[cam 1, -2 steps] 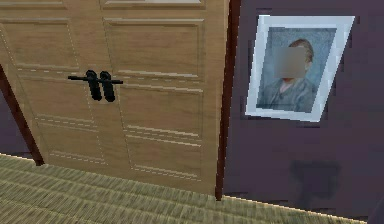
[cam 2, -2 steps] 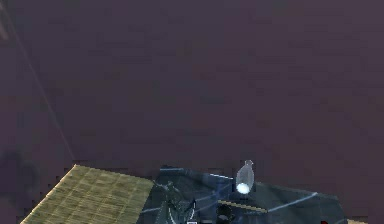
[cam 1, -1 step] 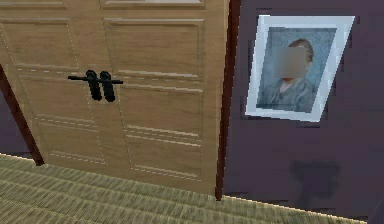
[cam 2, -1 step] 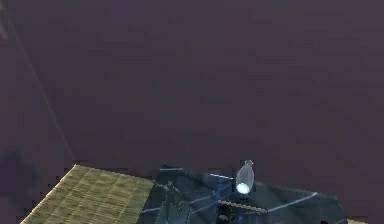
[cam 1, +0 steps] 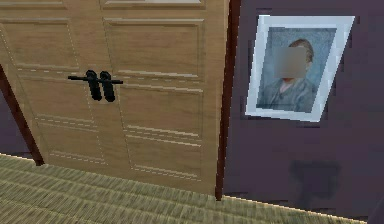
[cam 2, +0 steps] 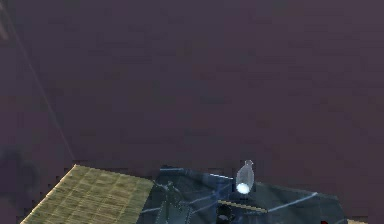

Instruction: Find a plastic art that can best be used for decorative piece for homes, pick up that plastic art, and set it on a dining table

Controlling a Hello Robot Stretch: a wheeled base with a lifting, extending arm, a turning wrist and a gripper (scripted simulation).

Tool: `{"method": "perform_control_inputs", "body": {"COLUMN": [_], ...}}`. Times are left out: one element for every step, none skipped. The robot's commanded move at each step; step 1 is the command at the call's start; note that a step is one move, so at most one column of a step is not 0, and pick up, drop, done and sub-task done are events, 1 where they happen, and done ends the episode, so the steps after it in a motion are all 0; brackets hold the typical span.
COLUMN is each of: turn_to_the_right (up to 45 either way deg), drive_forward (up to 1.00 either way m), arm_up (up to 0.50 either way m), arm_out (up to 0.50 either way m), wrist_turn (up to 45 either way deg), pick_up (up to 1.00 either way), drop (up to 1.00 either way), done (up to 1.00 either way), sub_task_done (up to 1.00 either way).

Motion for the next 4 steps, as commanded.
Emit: {"method": "perform_control_inputs", "body": {"turn_to_the_right": [0.0,0.0,0.0,0.0], "drive_forward": [0.0,0.0,0.0,0.0], "arm_up": [0.1,0.5,0.22,0.0], "arm_out": [0.0,0.0,0.0,0.0], "wrist_turn": [0.0,0.0,0.0,-45.0], "pick_up": [0.0,0.0,0.0,0.0], "drop": [0.0,0.0,0.0,0.0], "done": [0.0,0.0,0.0,0.0], "sub_task_done": [0.0,0.0,0.0,0.0]}}
